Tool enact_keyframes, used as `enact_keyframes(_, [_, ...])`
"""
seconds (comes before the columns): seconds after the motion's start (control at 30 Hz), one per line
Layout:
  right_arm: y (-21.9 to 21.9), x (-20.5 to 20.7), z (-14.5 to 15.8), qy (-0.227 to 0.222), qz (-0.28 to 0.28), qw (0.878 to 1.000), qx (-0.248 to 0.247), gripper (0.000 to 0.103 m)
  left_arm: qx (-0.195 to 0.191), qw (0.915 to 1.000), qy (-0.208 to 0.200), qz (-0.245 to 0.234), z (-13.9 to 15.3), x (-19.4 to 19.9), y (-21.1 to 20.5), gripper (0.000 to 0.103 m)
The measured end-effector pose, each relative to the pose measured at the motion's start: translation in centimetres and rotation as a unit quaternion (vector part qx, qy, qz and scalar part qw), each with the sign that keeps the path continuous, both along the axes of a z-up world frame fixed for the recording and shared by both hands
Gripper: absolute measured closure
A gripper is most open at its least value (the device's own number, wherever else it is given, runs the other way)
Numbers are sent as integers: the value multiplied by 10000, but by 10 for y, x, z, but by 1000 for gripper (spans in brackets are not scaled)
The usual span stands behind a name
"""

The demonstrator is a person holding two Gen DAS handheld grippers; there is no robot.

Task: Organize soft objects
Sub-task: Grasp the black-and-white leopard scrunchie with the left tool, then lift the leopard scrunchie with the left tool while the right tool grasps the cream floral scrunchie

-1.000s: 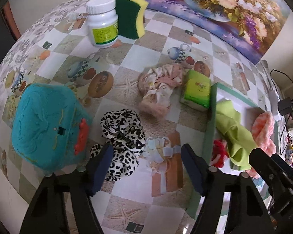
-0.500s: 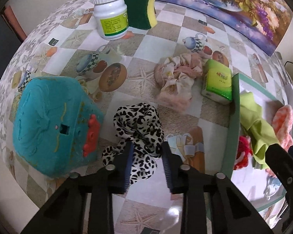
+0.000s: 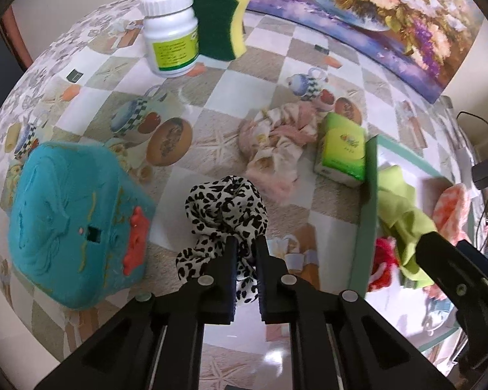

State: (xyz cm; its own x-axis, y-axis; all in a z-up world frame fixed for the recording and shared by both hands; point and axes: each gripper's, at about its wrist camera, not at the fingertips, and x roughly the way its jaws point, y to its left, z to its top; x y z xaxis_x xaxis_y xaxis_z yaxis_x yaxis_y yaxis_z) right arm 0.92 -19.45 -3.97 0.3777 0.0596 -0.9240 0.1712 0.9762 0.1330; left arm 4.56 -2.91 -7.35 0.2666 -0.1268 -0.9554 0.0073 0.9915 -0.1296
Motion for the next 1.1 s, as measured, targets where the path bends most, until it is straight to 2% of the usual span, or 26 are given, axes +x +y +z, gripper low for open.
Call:
enact_keyframes(0.3, [-8, 6, 3, -245, -301, 9988, 294, 10, -274, 9993, -263, 2, 14, 13, 1, 93])
enact_keyframes(0.57, [-11, 11, 13, -516, -459, 9973, 238, 15, -647, 9968, -471, 43, 32, 25, 12, 93])
enact_keyframes(0.7, [-9, 14, 17, -607, -488, 9965, 291, 16, -859, 9933, -756, 159, 51, 26, 26, 93])
enact_keyframes(0.97, [17, 31, 7, -599, -170, 9972, 413, 20, -890, 9894, -1079, 392, 57, 49, 49, 93])
enact_keyframes(1.1, [36, 42, -6, -487, 34, 9980, 405, 28, -792, 9885, -1151, 572, 52, 59, 64, 93])
